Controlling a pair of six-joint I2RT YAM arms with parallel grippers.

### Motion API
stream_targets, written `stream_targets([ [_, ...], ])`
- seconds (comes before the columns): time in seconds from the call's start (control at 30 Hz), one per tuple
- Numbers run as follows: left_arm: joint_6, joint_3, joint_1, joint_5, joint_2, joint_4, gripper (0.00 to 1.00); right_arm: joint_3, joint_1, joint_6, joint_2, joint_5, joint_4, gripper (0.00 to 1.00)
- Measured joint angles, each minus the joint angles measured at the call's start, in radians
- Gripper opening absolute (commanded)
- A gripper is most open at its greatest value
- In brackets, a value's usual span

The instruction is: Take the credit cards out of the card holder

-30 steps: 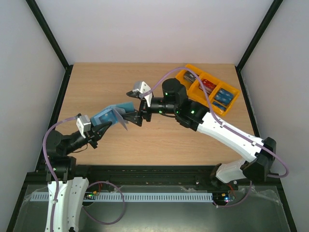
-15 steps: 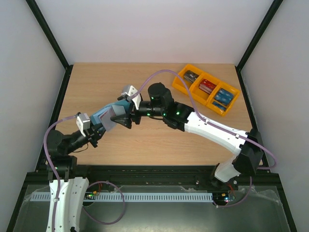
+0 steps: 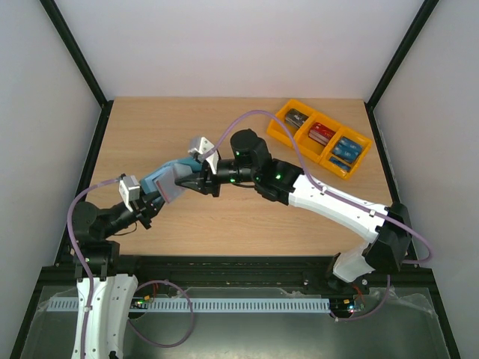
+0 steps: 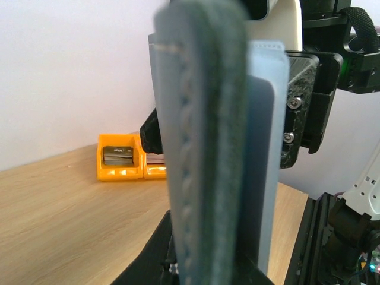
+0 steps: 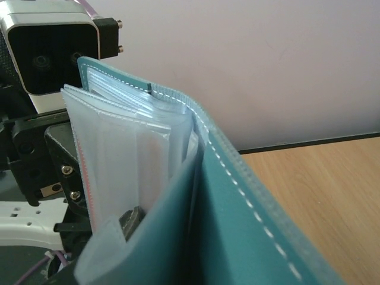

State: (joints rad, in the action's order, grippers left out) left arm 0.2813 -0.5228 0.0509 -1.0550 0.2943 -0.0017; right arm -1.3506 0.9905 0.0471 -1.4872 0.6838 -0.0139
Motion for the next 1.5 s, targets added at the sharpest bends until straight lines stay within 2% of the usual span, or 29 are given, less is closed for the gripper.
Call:
stream_targets([
  [0.17,0.013,0.004,0.0,-0.007,0.0,0.01,0.02,-0.008,-0.008,0.001,0.001,0.031,-0.017,0.3],
  [0.23,0.023,0.01,0.0,-0.012,0.0,0.021,0.02,-0.012,-0.013,0.002,0.001,0.045,-0.027,0.21],
  [0.3,0.031,0.019,0.0,-0.016,0.0,0.031,0.02,-0.014,-0.017,0.003,0.001,0.059,-0.039,0.08],
  [0.37,0.037,0.027,0.0,-0.019,0.0,0.035,0.02,-0.017,-0.018,0.01,0.001,0.07,-0.056,0.02],
  [0.53,0.045,0.034,0.0,-0.023,0.0,0.051,0.03,-0.029,-0.029,0.008,0.001,0.094,-0.082,0.02],
  [0.57,0.045,0.034,0.0,-0.026,0.0,0.056,0.06,-0.03,-0.032,0.008,0.001,0.101,-0.084,0.02],
  [0.7,0.054,0.035,-0.002,-0.029,0.0,0.065,0.39,-0.031,-0.05,0.003,0.001,0.14,-0.085,0.02],
  [0.73,0.052,0.037,-0.002,-0.03,-0.001,0.066,0.44,-0.031,-0.06,0.0,0.002,0.145,-0.086,0.02],
  [0.8,0.048,0.039,-0.002,-0.029,-0.005,0.062,0.53,-0.031,-0.086,-0.003,0.009,0.148,-0.088,0.01],
  [0.97,0.035,0.037,-0.002,-0.03,-0.012,0.039,0.66,-0.031,-0.129,-0.003,0.044,0.143,-0.105,0.02],
  [1.27,0.106,0.038,-0.002,0.01,-0.012,0.097,0.71,-0.031,-0.132,0.016,0.076,0.19,-0.139,0.02],
  [1.5,0.318,0.074,-0.006,0.061,0.006,0.323,0.67,-0.031,-0.132,0.032,0.075,0.224,-0.172,0.02],
])
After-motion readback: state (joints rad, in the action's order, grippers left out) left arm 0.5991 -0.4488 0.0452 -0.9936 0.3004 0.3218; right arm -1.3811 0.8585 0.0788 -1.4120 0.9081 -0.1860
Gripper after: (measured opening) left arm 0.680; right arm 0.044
